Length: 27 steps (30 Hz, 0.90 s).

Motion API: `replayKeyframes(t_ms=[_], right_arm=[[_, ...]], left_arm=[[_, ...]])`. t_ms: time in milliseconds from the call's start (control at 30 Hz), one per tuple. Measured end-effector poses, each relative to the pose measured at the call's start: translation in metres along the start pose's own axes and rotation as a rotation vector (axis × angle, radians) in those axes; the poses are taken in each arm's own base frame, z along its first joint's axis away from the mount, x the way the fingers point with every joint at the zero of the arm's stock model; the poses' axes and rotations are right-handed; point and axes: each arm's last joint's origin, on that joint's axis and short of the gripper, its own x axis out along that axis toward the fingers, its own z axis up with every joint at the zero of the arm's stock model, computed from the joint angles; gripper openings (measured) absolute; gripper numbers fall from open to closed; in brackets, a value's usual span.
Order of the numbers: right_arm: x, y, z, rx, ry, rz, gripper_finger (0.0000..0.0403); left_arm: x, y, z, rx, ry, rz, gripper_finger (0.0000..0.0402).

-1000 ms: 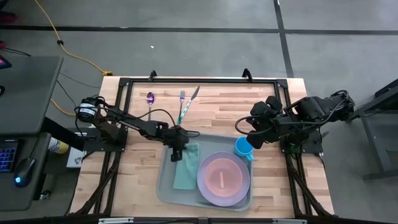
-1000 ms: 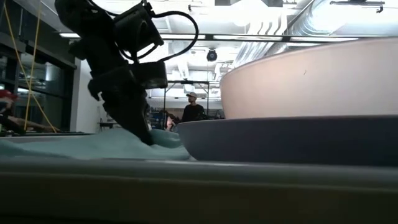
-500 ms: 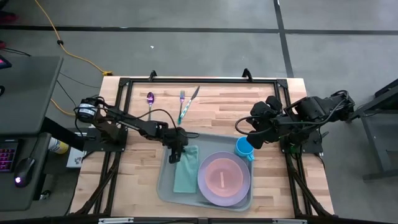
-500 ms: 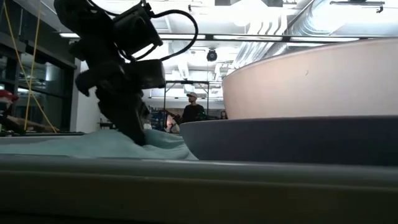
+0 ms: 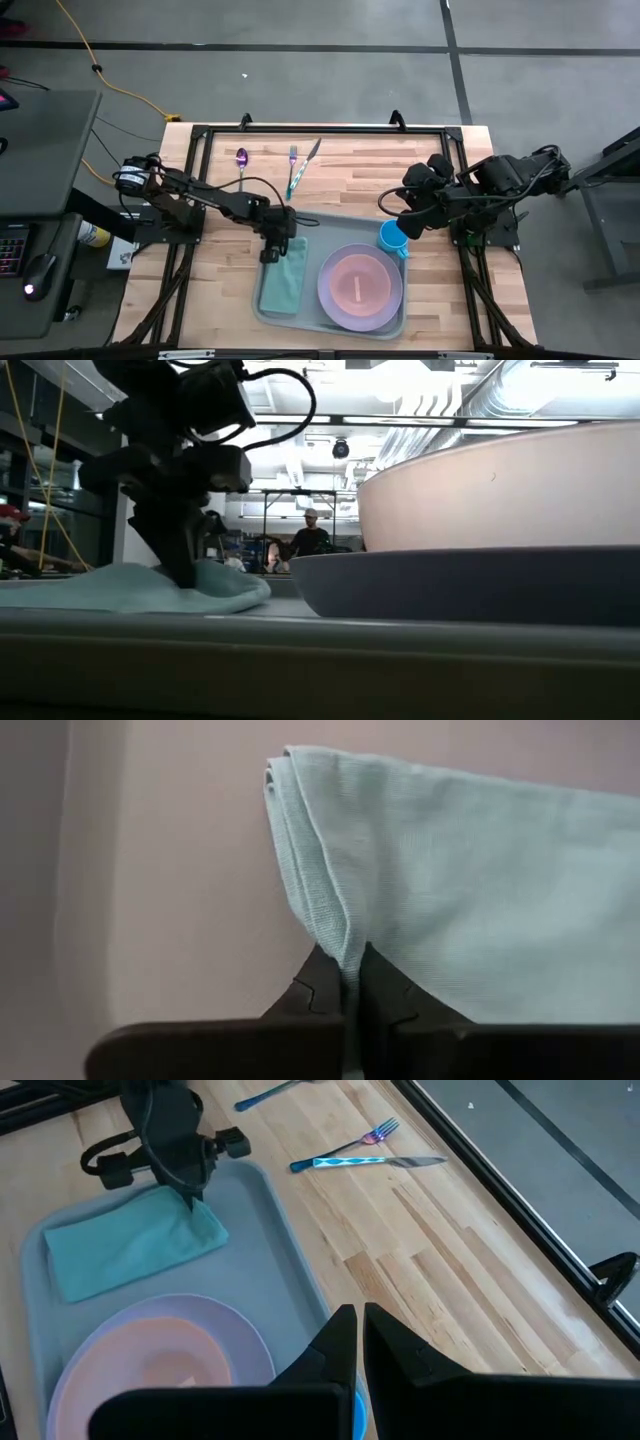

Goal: Set up tray
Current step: Put the blue napkin on the gray tray to the left of the purple plate

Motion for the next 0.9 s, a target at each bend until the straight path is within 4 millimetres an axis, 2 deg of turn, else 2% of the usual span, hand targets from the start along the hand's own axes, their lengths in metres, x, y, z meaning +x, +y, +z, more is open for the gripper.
replayKeyframes(t_ms=[633,900], right_arm=[[0.000,0.000,0.001,0.002,-0.007,0.001,0.0000],[0.000,0.000,0.001,0.002,-0.006,0.002,0.0000]], left_arm=[[-0.001,0.000,0.011,-0.005,-0.105,0.006,0.0031],[-0.002,0.000,0.014,-0.005,-0.138,0.018,0.0053]])
